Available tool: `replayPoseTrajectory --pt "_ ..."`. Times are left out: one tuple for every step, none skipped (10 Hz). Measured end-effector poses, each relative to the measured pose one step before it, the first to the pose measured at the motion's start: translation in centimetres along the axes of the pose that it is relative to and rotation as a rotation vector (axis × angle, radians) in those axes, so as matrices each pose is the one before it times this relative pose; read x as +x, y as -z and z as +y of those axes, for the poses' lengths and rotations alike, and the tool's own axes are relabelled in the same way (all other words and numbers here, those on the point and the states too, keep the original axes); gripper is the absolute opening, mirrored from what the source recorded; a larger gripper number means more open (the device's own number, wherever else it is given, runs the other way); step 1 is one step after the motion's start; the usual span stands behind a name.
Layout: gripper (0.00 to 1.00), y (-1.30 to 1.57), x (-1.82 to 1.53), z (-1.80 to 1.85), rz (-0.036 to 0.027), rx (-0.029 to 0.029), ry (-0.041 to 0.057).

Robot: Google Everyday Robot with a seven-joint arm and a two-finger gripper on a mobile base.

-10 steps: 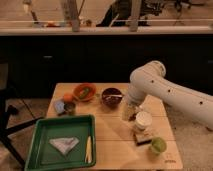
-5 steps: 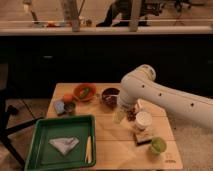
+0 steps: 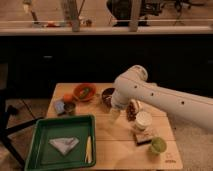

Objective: Place fork in table surface

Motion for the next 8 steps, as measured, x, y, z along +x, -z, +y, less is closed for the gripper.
replayPoseTrajectory --pt "0.8 0.113 0.007 -0.447 -0.00025 0.0191 0.02576" --pt "0.8 0.11 0.369 -0.617 -0.00236 0.01826 0.03035" --pt "0.8 0.078 0.766 -1.424 -0.0052 0.02706 0.04369" --pt "0.8 -0.112 0.218 -0.629 -0.00603 0.00726 0.02164" --pt "0.8 -0.336 -0.032 -0.747 -0.0144 0.00011 0.02745" --pt "0.8 -0.274 0.014 -0.799 -0.00988 0.00419 0.02265" --pt "0.8 -0.228 -0.102 -0.516 -0.01307 0.00238 0.02213" --pt "0.8 -0.181 0.046 -0.533 -0.01096 0.00413 0.01525"
